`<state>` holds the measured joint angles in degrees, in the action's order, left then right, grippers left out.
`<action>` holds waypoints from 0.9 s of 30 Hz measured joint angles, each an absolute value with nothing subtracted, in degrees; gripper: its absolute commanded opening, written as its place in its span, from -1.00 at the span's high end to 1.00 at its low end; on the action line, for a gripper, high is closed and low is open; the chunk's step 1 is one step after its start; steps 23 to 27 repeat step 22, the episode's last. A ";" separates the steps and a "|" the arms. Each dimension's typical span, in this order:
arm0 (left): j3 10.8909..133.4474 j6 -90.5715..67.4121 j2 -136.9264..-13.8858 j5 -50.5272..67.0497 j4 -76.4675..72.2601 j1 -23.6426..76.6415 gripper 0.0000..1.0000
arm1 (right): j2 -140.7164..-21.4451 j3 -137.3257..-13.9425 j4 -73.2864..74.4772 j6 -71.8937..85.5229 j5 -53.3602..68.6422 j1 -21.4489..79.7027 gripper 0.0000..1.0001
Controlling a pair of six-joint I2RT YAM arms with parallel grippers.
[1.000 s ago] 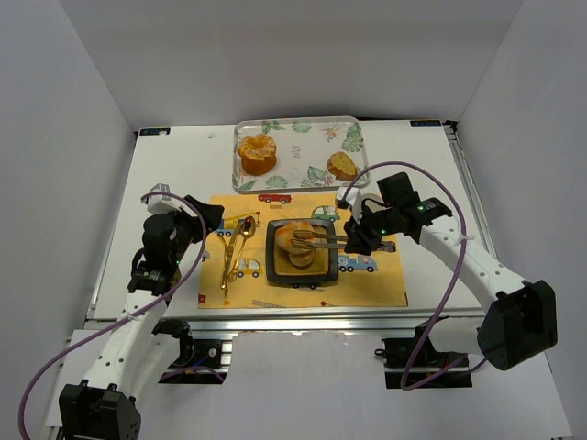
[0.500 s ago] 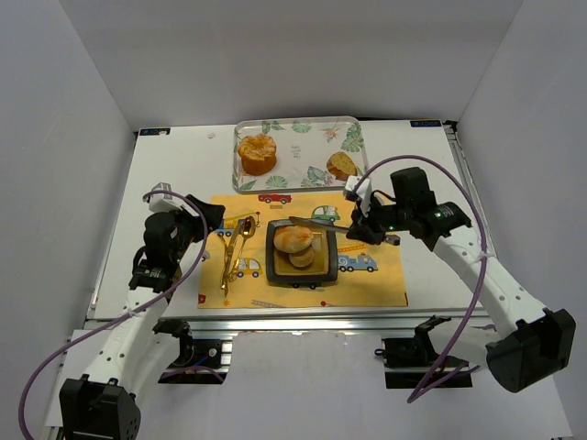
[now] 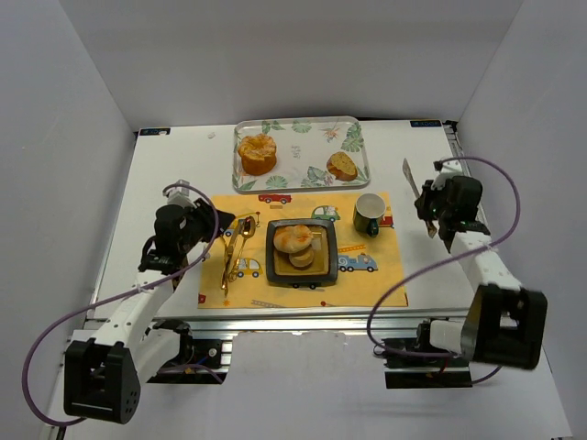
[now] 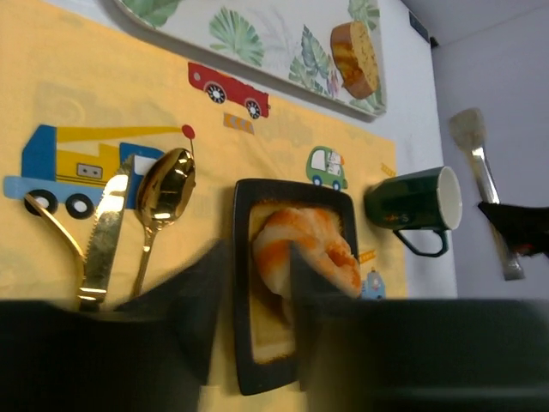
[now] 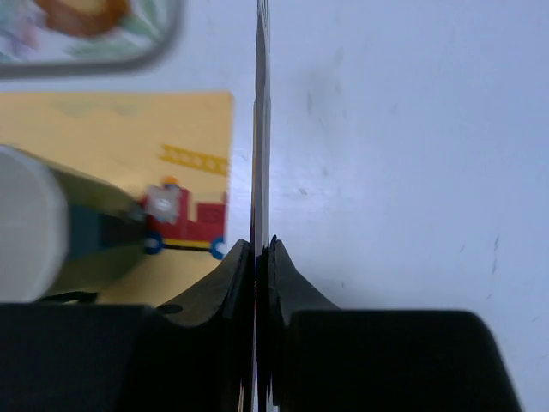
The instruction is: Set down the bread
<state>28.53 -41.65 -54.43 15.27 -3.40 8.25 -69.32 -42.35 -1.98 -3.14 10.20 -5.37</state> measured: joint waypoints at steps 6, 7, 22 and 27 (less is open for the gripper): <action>28.69 -41.30 -57.06 16.62 -2.92 12.36 -0.41 | -86.04 -38.70 -10.22 -1.37 6.37 -8.34 0.70; 28.73 -41.19 -57.41 16.62 -2.76 12.97 -0.42 | -87.46 -38.96 -10.96 -1.39 6.37 -8.67 0.48; 28.88 -40.99 -59.48 13.80 -2.57 18.61 -0.43 | -92.92 -57.76 6.17 -6.09 -0.08 -9.32 -0.54; 28.88 -40.99 -59.48 13.80 -2.57 18.61 -0.43 | -92.92 -57.76 6.17 -6.09 -0.08 -9.32 -0.54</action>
